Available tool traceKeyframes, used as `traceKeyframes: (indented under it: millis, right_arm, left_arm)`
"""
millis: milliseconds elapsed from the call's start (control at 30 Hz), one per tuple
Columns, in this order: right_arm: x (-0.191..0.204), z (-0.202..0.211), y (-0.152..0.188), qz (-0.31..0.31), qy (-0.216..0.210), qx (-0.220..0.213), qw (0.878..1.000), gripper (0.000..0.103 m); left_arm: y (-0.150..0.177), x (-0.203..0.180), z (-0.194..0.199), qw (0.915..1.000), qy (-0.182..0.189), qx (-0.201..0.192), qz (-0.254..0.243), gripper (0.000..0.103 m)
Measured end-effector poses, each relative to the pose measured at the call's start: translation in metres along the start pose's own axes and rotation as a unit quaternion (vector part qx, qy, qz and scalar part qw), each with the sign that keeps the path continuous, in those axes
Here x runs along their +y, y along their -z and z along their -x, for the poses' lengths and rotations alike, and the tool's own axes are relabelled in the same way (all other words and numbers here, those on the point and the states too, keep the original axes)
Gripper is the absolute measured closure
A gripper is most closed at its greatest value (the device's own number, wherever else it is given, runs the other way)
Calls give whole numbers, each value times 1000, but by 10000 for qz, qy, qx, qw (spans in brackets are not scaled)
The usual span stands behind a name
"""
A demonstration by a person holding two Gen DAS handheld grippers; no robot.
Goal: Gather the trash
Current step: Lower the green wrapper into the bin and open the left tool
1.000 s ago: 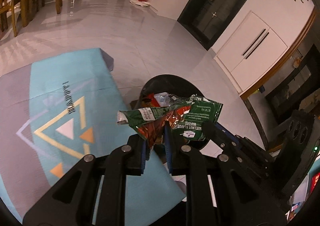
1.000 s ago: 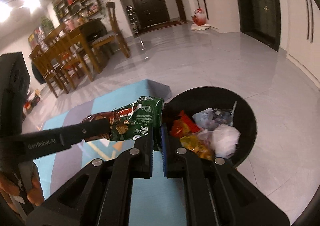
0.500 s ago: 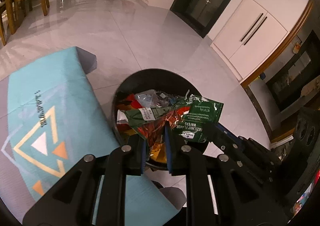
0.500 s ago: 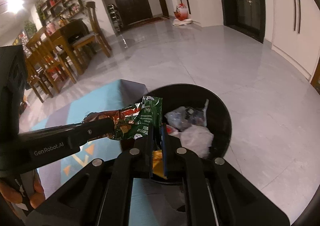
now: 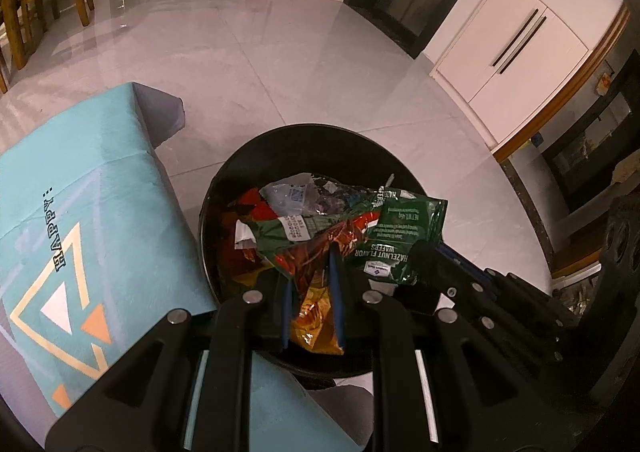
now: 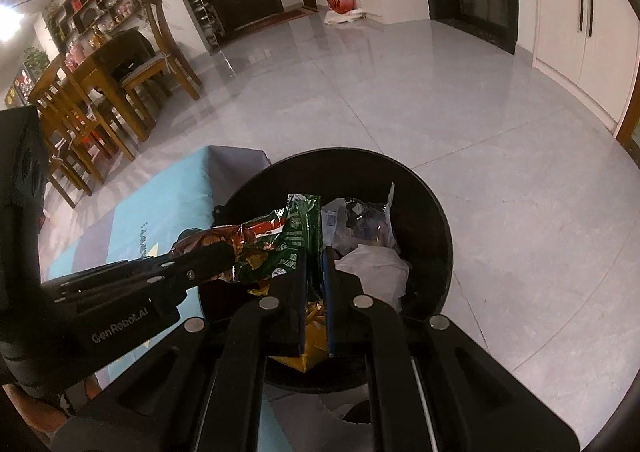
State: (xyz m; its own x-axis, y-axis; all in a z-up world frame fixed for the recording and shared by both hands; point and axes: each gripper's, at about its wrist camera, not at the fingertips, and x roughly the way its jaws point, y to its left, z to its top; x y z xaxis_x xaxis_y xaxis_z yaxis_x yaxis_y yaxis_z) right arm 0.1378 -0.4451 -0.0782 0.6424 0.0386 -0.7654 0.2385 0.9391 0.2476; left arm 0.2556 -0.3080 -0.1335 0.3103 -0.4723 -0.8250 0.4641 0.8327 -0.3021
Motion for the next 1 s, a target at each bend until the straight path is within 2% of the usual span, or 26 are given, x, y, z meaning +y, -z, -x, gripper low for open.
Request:
traceKeyframes:
  millis: [367, 1000]
  right_arm:
    - [-9, -31, -7, -248, -86, 537, 9982, 95]
    - [-12, -49, -12, -301, 135, 878, 9956, 95]
  left_arm:
    - [-3, 15, -29, 9991, -23, 325, 267, 82]
    - [-13, 15, -52, 9985, -270, 473, 72, 75]
